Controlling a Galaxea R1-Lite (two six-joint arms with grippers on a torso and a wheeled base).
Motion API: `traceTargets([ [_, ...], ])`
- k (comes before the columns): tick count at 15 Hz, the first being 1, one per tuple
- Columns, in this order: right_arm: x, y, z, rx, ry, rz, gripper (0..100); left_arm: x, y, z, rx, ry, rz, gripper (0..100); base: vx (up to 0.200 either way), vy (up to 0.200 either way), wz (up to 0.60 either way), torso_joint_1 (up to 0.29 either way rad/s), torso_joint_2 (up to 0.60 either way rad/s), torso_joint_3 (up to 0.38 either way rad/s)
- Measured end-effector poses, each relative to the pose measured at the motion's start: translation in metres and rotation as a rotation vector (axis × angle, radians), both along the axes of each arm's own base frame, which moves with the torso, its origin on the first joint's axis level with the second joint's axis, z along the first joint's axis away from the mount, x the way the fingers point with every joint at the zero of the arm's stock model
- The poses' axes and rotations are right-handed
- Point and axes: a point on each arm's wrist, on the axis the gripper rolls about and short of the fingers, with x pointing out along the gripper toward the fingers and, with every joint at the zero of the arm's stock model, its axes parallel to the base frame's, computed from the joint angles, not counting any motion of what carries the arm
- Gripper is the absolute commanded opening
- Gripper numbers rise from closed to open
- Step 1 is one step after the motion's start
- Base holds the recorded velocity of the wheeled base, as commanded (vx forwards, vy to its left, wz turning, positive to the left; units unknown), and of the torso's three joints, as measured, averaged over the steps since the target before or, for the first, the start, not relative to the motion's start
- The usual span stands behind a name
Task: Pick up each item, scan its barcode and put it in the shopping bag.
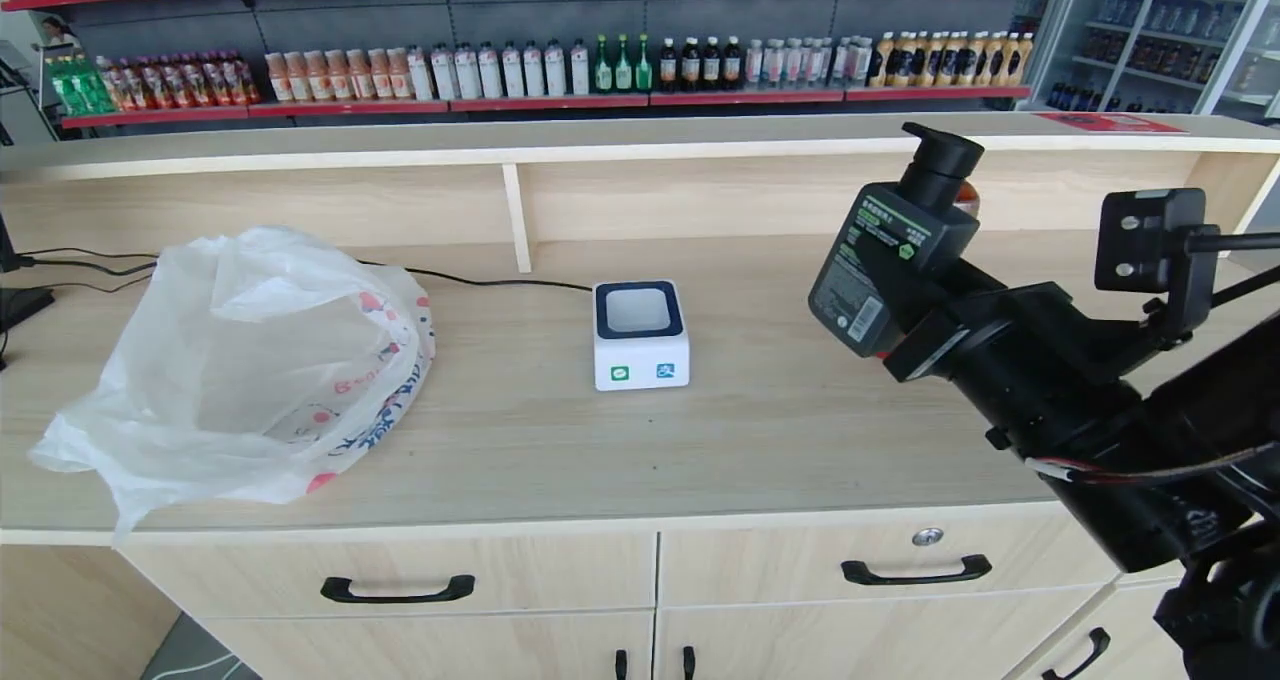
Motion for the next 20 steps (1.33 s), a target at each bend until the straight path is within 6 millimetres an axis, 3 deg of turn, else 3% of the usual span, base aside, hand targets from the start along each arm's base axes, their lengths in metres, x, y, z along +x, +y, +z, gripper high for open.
traceTargets([
  [3,0.0047,-0.0026,-0.0022,-0.003,0.007,-0.016,0,0.0000,0.0000,0.0000,-0.001,0.000,0.000,100,-0.200,0.000,0.00,0.009,0.01,-0.001],
  [9,0.0039,-0.0042,-0.0043,-0.009,0.016,-0.020,0,0.0000,0.0000,-0.0001,-0.001,0.001,-0.001,100,0.000,0.000,0.00,0.000,0.00,0.000],
  [20,0.0025,-0.0047,-0.0003,-0.002,0.000,-0.019,0,0.0000,0.0000,0.0002,-0.007,-0.002,0.001,100,0.000,0.182,0.00,0.005,0.00,0.002],
])
